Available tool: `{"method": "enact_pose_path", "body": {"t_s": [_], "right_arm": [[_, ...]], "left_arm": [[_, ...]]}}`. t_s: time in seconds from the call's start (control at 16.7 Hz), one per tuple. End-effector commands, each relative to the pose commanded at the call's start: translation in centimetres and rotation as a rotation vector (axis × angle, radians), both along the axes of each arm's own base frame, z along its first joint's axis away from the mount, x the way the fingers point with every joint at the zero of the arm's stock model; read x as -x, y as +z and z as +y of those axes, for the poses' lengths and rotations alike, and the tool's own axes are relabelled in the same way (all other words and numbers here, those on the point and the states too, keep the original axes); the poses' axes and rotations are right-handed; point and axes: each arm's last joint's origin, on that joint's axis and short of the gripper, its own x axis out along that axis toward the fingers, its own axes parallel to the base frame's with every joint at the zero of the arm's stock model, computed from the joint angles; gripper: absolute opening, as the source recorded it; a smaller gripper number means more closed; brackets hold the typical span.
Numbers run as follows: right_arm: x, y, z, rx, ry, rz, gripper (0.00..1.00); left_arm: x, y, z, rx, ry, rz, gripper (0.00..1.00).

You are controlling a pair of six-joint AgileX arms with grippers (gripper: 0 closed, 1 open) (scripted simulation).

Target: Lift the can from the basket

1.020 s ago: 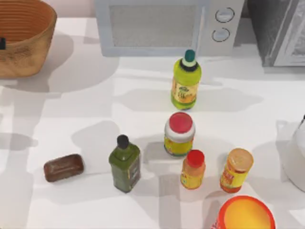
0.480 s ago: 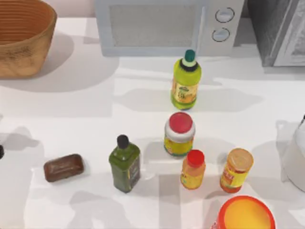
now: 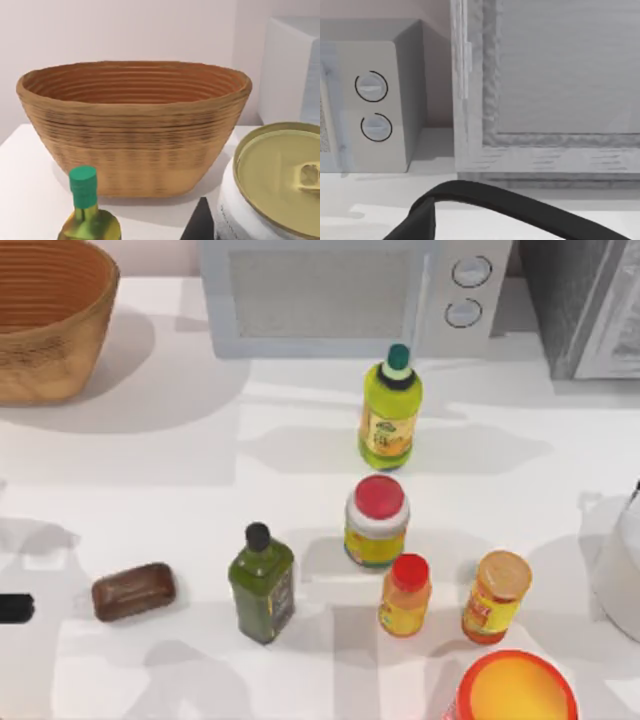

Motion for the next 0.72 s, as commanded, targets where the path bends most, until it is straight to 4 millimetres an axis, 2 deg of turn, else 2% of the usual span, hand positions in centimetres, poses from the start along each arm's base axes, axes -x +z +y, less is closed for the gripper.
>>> {"method": "enact_pose_path", "body": {"t_s": [0.48, 0.72], "right_arm": [[0.0, 0.0, 0.0, 0.000, 0.000, 0.000, 1.00], [0.0, 0.0, 0.0, 0.000, 0.000, 0.000, 1.00]], "left_arm": [[-0.3, 0.2, 0.0, -0.003, -0.013, 0.024, 0.00], [-1.4, 1.9, -0.2, -0.003, -0.097, 0.048, 0.00]]}}
